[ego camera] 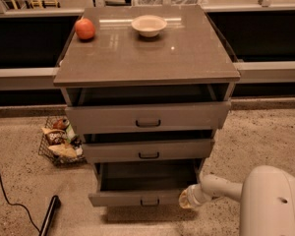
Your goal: Close bottom drawer
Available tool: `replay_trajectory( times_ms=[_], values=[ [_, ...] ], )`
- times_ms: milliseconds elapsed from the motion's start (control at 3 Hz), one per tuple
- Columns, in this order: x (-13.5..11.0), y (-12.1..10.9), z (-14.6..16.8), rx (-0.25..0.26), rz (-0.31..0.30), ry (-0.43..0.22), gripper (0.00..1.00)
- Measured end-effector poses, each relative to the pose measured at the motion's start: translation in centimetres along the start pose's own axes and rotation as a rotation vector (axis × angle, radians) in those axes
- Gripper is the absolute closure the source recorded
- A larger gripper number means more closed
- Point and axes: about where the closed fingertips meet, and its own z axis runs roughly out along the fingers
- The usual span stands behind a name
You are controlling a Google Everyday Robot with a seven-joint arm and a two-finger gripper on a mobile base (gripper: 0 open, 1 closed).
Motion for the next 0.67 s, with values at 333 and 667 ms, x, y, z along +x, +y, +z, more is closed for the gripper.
replay_trajectory(
  times_ms=[333, 667],
  values=[
    [0.9, -2.4, 0.3, 0.054, -0.007, -0.011, 0.69],
    [1.7, -4.6, 0.5, 0.089, -0.013, -0.020, 0.46]
  ],
)
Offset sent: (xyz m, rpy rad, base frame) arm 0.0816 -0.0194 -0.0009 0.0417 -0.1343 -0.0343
